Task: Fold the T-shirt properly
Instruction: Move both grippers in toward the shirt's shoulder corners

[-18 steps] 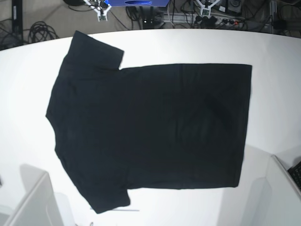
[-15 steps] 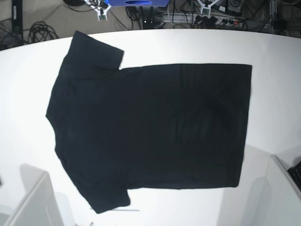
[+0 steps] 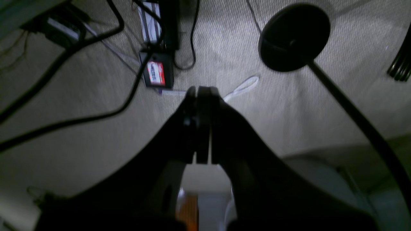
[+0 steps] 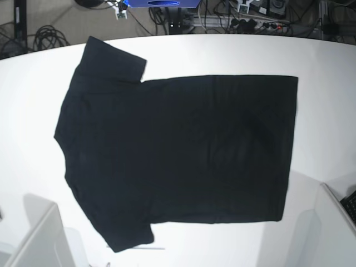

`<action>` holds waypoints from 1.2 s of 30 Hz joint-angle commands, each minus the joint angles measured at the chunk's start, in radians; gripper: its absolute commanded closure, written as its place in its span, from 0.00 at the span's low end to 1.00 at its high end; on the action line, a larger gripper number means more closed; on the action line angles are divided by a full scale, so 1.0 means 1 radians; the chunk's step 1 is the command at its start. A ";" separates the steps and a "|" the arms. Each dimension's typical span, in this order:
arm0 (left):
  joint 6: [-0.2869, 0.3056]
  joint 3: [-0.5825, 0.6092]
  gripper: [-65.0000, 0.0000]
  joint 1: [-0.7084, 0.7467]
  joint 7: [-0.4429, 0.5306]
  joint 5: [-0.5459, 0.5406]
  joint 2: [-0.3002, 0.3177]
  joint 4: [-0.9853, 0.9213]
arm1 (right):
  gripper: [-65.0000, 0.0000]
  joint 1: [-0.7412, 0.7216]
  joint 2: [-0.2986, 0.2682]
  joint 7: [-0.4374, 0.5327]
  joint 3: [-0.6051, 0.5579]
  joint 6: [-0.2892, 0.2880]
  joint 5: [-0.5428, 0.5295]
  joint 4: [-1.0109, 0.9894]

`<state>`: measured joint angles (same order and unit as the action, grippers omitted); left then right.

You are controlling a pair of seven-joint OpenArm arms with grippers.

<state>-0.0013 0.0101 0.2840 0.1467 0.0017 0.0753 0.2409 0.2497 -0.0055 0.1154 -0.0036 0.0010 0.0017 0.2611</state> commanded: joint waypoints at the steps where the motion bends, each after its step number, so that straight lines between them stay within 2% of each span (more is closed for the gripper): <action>1: -0.004 0.001 1.00 0.024 0.001 0.004 0.005 0.028 | 1.00 0.024 -0.004 0.013 0.000 0.004 0.002 0.016; 5: -0.004 0.001 1.00 0.122 0.001 -0.002 0.017 0.194 | 1.00 0.106 -0.004 0.022 0.006 0.004 -0.002 0.128; 8: -0.004 -0.009 1.00 0.215 0.020 -0.009 0.042 0.351 | 1.00 0.179 -0.027 0.022 0.009 0.004 -0.004 0.240; 11: -0.004 -0.011 1.00 0.320 0.143 -0.009 0.068 0.475 | 1.00 0.251 -0.032 0.022 0.015 0.004 -0.004 0.355; 15: -0.004 -0.014 1.00 0.413 0.330 -0.013 0.083 0.536 | 1.00 0.342 -0.026 0.022 0.136 0.004 -0.004 0.519; 21: -0.004 -0.115 1.00 0.495 0.535 -0.162 0.087 0.553 | 1.00 0.445 0.003 0.022 0.268 0.003 -0.004 0.746; 23: -0.004 -0.129 1.00 0.533 0.591 -0.190 0.114 0.596 | 1.00 0.472 0.009 0.022 0.302 0.003 -0.004 0.828; 28: -0.004 -0.134 1.00 0.628 0.638 -0.276 0.154 0.766 | 1.00 0.511 0.052 0.002 0.377 0.003 -0.004 0.978; 33: -0.004 -0.137 1.00 0.757 0.641 -0.340 0.186 1.026 | 1.00 0.511 0.062 -0.133 0.471 0.003 -0.015 1.114; 36: -0.004 -0.140 1.00 0.823 0.643 -0.342 0.189 1.156 | 1.00 0.514 0.062 -0.196 0.534 0.003 -0.105 1.213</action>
<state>-0.0055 -0.1280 1.0885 0.7662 -0.3458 0.2630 1.3930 0.7460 0.0654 -0.1074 0.5217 0.0006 -0.1116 1.4624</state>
